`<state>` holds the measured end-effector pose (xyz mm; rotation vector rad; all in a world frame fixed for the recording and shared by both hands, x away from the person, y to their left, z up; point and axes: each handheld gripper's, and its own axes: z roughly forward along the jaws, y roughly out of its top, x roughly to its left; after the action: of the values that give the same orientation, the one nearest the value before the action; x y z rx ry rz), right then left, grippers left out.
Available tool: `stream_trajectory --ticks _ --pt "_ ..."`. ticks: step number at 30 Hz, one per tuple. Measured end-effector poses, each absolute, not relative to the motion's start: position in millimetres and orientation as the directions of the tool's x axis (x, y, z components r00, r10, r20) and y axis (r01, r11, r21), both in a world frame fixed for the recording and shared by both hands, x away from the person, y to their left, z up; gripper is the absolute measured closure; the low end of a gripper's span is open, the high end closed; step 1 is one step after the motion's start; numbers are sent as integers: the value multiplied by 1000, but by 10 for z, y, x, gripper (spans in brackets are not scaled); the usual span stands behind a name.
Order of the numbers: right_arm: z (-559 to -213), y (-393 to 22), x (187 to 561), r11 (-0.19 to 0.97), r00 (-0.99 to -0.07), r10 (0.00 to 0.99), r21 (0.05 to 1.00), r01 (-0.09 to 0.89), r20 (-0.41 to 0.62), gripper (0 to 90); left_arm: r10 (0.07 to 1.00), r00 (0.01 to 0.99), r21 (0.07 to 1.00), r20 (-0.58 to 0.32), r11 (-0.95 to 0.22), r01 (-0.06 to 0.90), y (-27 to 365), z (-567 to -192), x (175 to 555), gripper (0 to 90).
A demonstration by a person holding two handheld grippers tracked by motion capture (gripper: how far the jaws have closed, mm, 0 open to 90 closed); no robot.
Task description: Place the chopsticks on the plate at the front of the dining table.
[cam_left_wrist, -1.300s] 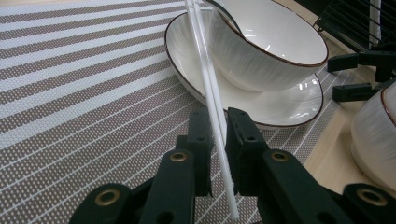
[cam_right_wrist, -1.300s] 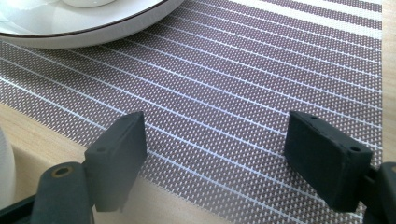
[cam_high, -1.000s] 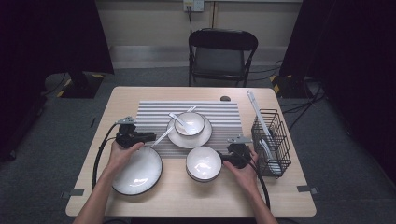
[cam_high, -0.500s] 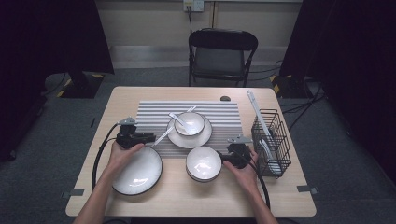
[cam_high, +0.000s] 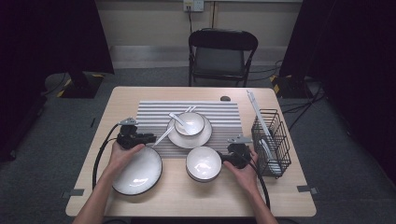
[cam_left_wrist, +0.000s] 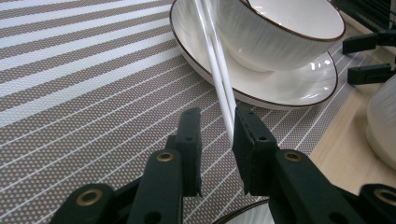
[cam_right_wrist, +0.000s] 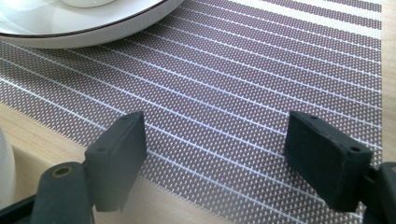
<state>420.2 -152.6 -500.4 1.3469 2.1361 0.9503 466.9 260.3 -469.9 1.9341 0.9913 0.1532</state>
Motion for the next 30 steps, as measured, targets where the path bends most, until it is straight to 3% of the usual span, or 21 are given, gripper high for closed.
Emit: stream_trajectory --ticks 10,30 --pt "-5004 -1526 4202 288 -428 904 745 602 -4 202 707 667 762 -235 -292 578 2560 -4716 4667 710" --pt "-5004 -1526 4202 289 -429 903 745 601 -5 201 677 696 753 -240 -323 573 2470 -4756 4655 681"
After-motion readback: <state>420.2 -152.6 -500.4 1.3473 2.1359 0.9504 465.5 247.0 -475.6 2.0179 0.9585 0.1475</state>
